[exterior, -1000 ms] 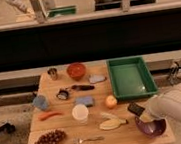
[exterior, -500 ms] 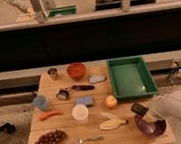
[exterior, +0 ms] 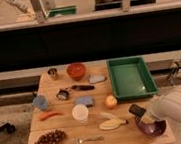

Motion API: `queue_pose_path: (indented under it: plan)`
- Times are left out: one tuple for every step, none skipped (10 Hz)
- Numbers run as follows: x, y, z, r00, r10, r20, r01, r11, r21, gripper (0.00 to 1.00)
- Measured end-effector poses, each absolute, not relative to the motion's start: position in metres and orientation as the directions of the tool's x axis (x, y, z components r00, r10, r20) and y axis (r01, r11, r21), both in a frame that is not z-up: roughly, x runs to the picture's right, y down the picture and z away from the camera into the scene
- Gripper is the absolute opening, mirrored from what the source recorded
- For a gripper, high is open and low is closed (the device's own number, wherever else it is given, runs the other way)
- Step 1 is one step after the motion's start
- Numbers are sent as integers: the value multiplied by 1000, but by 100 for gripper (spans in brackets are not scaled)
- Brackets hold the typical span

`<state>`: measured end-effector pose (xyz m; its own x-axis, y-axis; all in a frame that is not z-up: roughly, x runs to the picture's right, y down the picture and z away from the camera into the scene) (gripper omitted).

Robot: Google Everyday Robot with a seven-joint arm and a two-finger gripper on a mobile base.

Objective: Wipe purple bowl with eraser

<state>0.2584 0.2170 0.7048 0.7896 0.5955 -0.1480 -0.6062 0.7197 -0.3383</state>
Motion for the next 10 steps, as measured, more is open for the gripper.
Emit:
queue_pose_path:
  plan:
    - [260,218,705,792,592,-149,-603,722,-341,0]
    - [261,220,705,793,590,-150,-601,722,-343,0]
    - [262,222,705,794,589,-151,-600,720,-348,0]
    - [263,224,705,795,587,-153,-599,719,-352,0]
    - [264,226,704,796,586,-153,-597,718,-358,0]
    - [264,228,703,797,585,-153,-596,717,-362,0]
    - [265,230,702,797,584,-154,-595,715,-367,0]
    - [266,233,700,798,582,-155,-593,714,-372,0]
    - [266,235,698,799,581,-157,-593,714,-373,0]
    - [267,237,696,801,577,-159,-590,714,-377,0]
